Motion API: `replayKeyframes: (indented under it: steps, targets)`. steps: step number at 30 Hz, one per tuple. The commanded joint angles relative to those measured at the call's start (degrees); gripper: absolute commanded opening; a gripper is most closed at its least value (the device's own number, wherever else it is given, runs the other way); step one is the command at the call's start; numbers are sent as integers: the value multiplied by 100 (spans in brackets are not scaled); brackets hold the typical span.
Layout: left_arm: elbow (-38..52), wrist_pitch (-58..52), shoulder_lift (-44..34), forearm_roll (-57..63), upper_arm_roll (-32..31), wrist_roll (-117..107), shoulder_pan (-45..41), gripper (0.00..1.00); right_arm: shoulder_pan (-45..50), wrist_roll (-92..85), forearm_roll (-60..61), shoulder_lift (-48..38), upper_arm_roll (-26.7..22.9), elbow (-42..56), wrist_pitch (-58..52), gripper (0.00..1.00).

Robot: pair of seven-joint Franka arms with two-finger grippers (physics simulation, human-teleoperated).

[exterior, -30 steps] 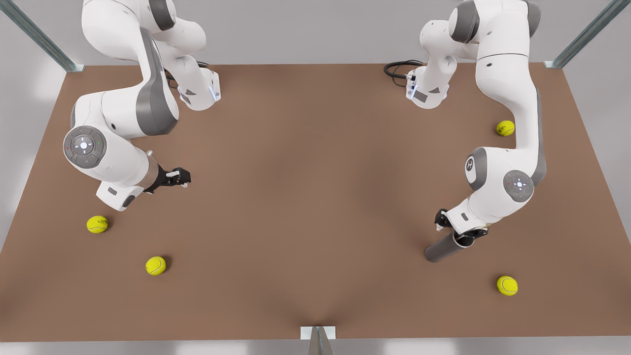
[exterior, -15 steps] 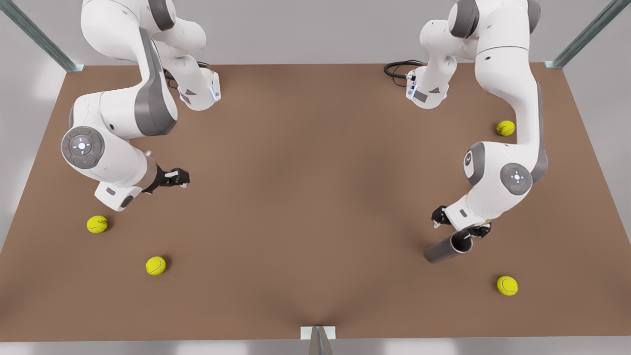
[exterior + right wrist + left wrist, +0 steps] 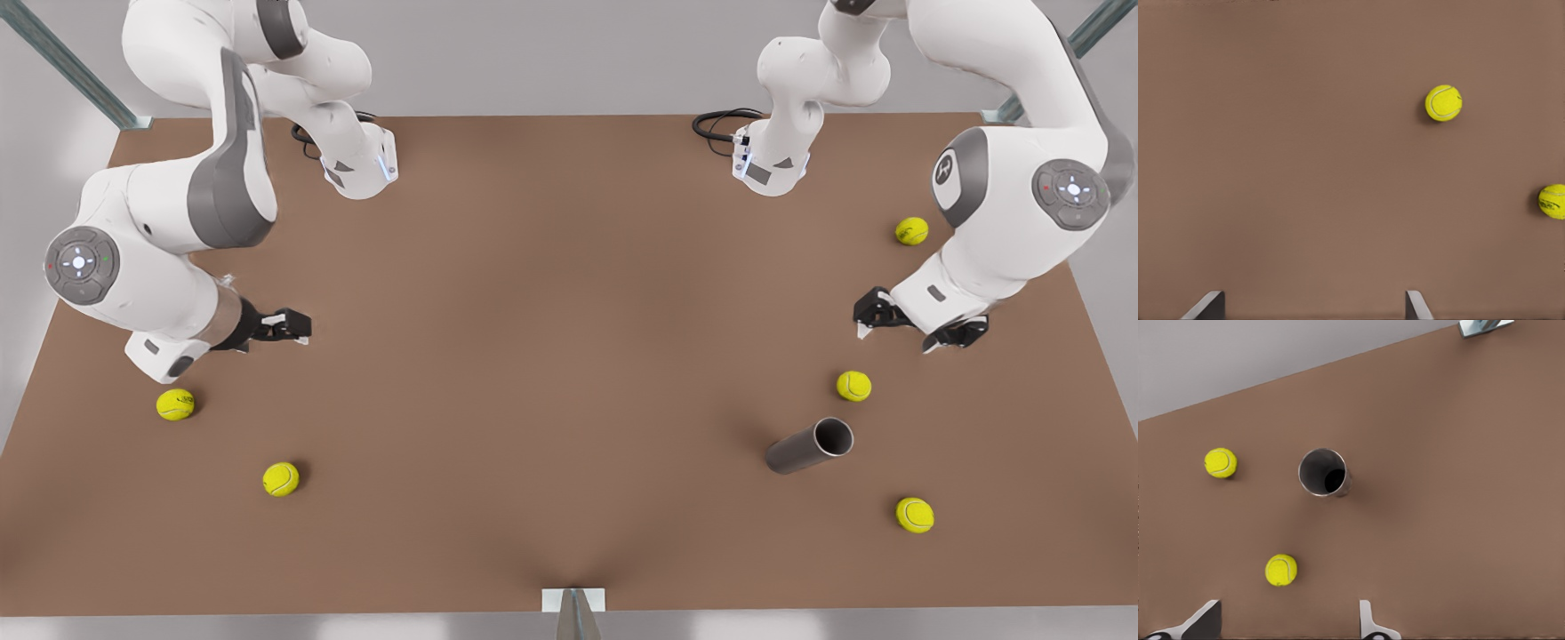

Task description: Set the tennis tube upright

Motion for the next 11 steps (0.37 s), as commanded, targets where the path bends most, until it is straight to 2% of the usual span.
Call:
replayKeyframes:
  steps: [1,3,11]
  targets:
    - [-21,-770,-47,200,-3,-690,12,100,-299,-4,251,81,-4,21,-56,100]
    - [-21,-770,-47,200,-3,-690,12,100,-246,14,-223,64,4,39,-21,100]
    - [-21,-770,-39,200,-3,-699,21,100,-237,14,-241,46,22,127,-39,100]
